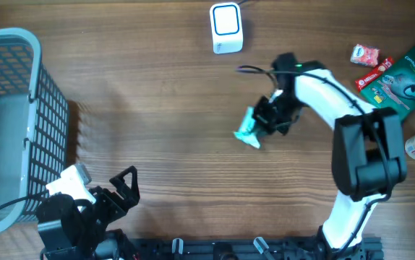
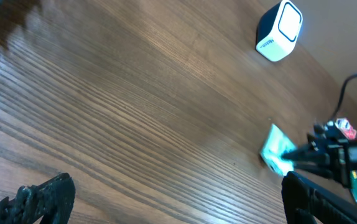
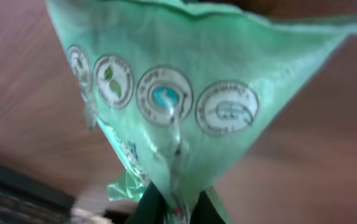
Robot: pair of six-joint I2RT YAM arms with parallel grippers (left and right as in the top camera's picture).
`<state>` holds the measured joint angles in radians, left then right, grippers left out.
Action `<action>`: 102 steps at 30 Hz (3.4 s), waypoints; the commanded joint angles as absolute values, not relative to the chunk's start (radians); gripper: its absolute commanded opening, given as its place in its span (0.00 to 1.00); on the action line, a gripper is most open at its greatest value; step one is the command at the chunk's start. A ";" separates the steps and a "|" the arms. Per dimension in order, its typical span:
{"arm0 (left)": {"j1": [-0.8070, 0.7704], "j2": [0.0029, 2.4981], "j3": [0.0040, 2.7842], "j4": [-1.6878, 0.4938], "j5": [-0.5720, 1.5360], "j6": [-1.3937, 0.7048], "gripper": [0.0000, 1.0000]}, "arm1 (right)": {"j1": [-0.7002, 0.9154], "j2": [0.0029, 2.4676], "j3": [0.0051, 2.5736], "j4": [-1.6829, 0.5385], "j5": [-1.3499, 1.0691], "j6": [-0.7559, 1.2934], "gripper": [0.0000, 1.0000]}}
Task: Scan the item barcode
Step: 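Reach the right gripper to the blue-green wipes pack and grasp it, then lift the wipes pack and turn it over, then hold the wipes pack barcode up to the scanner window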
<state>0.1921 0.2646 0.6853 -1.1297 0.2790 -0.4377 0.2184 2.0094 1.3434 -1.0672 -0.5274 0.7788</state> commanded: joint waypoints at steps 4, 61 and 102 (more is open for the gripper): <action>0.194 0.263 0.684 -1.128 0.287 -0.419 1.00 | 0.189 2.006 1.329 -1.189 -0.966 0.709 0.04; 0.194 0.263 0.684 -1.128 0.287 -0.419 1.00 | 0.379 2.084 1.371 -0.997 0.437 0.770 0.93; 0.194 0.263 0.684 -1.128 0.287 -0.419 1.00 | 0.389 2.020 1.415 -0.329 -1.541 0.430 0.04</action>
<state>0.1921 0.2646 0.6853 -1.1301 0.2794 -0.4377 0.3645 2.0068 1.4094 -0.4400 -1.3052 0.3920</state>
